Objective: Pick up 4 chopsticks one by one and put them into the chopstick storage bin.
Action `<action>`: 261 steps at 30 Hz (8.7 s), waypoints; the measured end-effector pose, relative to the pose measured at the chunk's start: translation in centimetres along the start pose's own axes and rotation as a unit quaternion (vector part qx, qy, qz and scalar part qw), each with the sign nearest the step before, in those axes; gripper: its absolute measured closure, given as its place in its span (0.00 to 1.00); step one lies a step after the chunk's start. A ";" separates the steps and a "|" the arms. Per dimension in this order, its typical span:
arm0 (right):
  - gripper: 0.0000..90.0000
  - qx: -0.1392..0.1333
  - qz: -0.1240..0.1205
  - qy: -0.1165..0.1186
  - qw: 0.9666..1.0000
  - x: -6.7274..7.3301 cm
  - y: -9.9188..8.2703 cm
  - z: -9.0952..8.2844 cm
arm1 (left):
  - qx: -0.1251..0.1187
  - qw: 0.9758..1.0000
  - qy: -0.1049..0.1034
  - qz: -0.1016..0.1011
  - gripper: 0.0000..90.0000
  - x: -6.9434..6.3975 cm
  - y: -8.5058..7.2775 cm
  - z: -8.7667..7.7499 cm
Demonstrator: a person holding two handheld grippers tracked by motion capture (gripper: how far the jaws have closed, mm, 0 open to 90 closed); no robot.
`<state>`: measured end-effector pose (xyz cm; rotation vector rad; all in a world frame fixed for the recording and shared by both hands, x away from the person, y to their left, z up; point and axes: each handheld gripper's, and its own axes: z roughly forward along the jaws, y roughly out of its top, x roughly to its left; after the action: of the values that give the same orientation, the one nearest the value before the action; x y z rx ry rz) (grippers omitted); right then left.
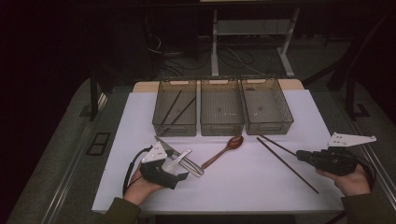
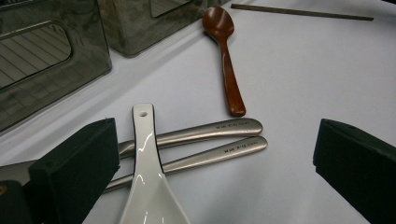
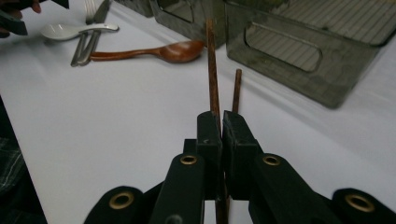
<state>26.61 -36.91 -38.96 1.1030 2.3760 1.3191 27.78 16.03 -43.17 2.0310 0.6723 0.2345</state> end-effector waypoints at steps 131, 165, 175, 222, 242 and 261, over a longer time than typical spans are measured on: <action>0.80 0.072 -0.050 0.062 0.994 10.3 22.4 28.4 | -0.011 1.000 -0.014 0.010 0.00 -0.7 0.3 -0.1; 0.99 0.094 -0.066 0.081 0.990 10.0 18.5 26.1 | -0.009 1.000 -0.010 0.012 0.00 -0.7 0.3 -0.1; 0.99 0.095 -0.066 0.077 0.990 10.3 19.4 27.0 | -0.011 1.000 -0.011 0.012 0.00 -0.7 0.3 -0.1; 0.59 0.134 -0.033 0.027 0.990 4.5 9.4 12.8 | 0.000 1.000 -0.004 0.008 0.00 -0.2 0.0 -0.1; 0.71 0.236 -0.029 -0.061 0.969 1.5 5.1 9.0 | 0.001 1.000 -0.004 0.009 0.00 -0.3 0.0 -0.3; 0.85 0.328 -0.007 -0.065 0.943 -0.1 2.0 8.0 | 0.004 1.000 -0.004 0.010 0.00 -0.3 0.0 -0.2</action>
<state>31.69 -31.17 -42.03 1.2644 2.7779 0.4088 27.48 16.01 -43.01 2.0462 0.6487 0.2364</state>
